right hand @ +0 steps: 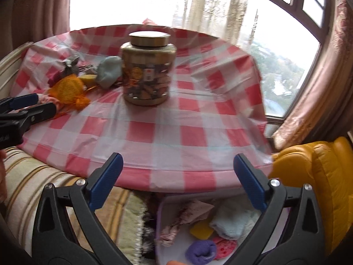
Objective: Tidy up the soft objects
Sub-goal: 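Return both tools to the table and grasp the pink towel with the left tool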
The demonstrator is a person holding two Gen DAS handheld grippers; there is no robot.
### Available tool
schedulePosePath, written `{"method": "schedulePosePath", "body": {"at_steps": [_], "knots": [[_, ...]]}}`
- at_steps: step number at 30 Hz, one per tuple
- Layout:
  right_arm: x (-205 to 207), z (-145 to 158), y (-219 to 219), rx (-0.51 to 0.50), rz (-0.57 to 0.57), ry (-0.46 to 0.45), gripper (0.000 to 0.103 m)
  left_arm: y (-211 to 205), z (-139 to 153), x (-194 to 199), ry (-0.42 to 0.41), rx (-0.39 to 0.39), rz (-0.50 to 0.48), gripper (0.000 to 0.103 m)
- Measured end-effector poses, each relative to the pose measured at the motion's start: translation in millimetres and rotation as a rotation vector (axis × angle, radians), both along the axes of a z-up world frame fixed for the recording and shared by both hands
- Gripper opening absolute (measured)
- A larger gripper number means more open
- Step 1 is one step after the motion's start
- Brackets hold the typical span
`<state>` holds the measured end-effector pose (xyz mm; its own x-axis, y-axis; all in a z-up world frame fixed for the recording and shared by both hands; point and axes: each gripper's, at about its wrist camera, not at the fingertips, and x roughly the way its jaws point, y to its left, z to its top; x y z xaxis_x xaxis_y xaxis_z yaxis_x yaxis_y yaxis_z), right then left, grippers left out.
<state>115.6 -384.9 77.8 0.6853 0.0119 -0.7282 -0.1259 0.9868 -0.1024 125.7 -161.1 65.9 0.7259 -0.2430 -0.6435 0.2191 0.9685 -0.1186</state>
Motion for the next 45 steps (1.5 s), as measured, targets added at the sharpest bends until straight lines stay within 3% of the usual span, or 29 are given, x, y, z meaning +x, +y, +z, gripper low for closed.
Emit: {"method": "schedulePosePath", "body": {"at_steps": [5,20,23,29,39,45], "knots": [[7,-9,17,0.13,0.066,0.058,0.101,41,-11,8,0.036,-0.026,0.069,0.082],[34,-25,82,0.182,0.207,0.13,0.101,155,-41,40,0.13,-0.168,0.291,0.082],[42,-24,94,0.185,0.233,0.132,0.101,161,-45,50,0.15,-0.161,0.29,0.082],[64,-25,114,0.189,0.258,0.13,0.101,160,-60,79,0.187,-0.075,0.263,0.082],[108,-28,159,0.173,0.334,0.105,0.101,159,-91,98,0.268,-0.051,0.244,0.081],[132,-35,194,0.177,0.388,0.115,0.101,163,-98,97,0.28,-0.069,0.244,0.06]]}}
